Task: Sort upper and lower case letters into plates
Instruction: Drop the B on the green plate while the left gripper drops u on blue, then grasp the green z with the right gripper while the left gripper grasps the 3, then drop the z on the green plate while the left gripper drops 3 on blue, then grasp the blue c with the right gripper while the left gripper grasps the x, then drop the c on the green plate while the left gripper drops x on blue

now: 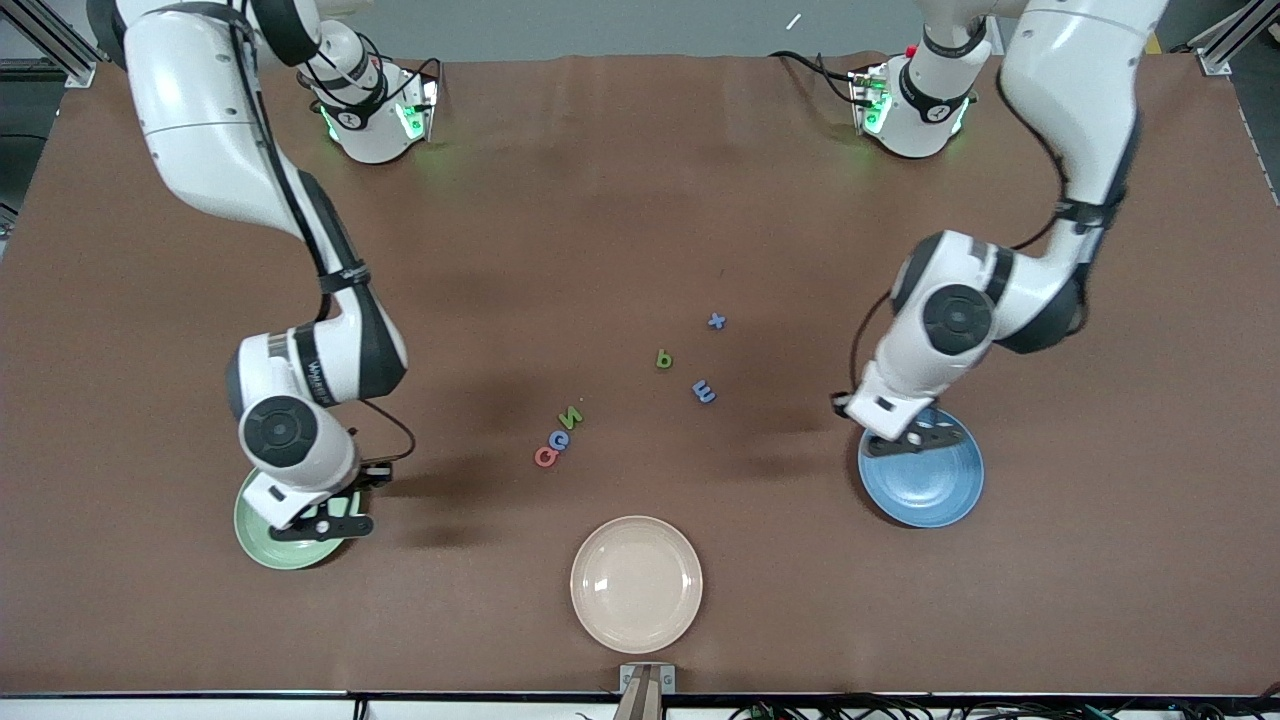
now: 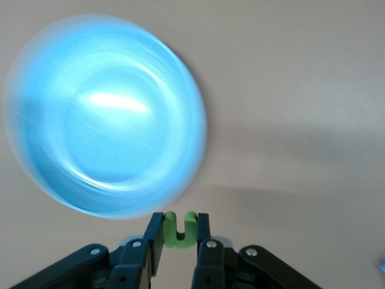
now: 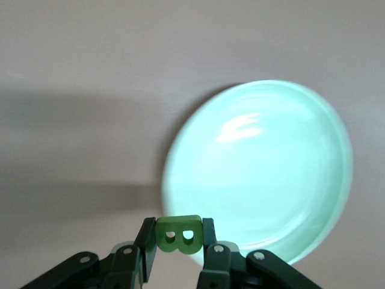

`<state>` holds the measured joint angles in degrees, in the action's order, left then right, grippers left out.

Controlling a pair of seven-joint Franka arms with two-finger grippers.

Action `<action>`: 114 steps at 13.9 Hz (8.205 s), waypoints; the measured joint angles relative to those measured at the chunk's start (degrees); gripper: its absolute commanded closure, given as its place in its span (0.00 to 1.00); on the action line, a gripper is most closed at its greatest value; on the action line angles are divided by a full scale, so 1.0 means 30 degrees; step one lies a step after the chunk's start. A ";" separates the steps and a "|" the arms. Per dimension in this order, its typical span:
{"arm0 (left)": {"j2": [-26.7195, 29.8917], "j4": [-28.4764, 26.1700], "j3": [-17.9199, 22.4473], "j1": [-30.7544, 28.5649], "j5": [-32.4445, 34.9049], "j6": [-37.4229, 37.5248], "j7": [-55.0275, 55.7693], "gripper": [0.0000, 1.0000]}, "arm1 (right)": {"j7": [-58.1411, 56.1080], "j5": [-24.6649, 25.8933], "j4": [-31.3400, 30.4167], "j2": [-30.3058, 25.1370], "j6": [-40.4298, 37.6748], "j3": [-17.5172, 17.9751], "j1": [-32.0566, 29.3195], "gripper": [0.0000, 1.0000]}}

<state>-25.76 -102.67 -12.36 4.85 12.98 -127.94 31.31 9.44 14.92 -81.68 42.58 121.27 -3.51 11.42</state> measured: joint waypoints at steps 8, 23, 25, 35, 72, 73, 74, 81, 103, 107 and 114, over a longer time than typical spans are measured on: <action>-0.1307 0.1333 0.0027 -0.3078 0.0926 0.0767 -0.3712 0.99 | -0.1440 0.0668 -0.0025 0.0903 0.2195 0.0075 -0.1189 0.00; -0.3699 0.2789 -0.0993 -0.2006 0.0489 0.0164 -0.1986 0.16 | 1.6277 -0.4637 -0.0326 0.0951 0.2681 0.0654 0.7482 0.00; -0.3715 0.2790 -0.1109 -0.0536 0.0466 0.0163 0.0480 0.27 | 1.7075 -0.4645 -0.1354 0.1042 0.4143 0.0646 0.8021 0.00; -0.5548 0.3035 -0.1236 0.5733 0.0022 -0.1173 1.3853 0.35 | 1.7315 -0.4671 -0.2209 0.1124 0.5025 0.0515 0.8108 0.92; -0.3405 0.2240 -0.2266 0.2802 0.0385 0.2025 0.8849 0.08 | 1.5890 -0.2553 -0.1370 -0.0422 0.2401 0.0180 0.4748 0.01; -0.3247 0.1556 -0.2861 0.2817 0.0386 0.1607 0.8954 0.16 | 1.6858 -0.2792 -0.1337 -0.0352 0.2793 0.0204 0.5228 0.01; -0.3073 0.0682 -0.3264 0.2827 0.0387 0.0698 0.8955 0.20 | 1.7670 -0.3272 -0.1317 -0.0182 0.3448 0.0221 0.5727 0.01; -0.2802 -0.4027 -0.5376 0.2918 0.0838 -0.4962 0.8294 0.35 | 2.0388 -0.4646 -0.0675 0.2076 0.6369 0.0240 0.7958 0.06; -0.2213 -0.0145 -0.5103 -0.0967 0.2929 0.0157 0.8498 0.98 | 1.6470 -0.4670 -0.0438 0.2116 0.4492 -0.0035 0.7811 0.95; -0.2465 -0.0111 -0.5013 -0.4093 0.3461 0.0402 0.5798 0.88 | 1.6423 -0.4738 -0.0152 0.1874 0.3336 0.0069 0.7817 0.95; -0.3278 -0.0121 -0.4723 -0.5664 0.4751 0.0389 0.5435 0.12 | 0.6805 -0.4626 0.0049 0.0564 0.1189 -0.1391 0.5184 0.95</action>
<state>-35.59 -103.04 -26.53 -12.15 27.24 -126.77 47.61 29.86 1.04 -81.53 44.28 124.84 -7.68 26.97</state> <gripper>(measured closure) 0.485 0.656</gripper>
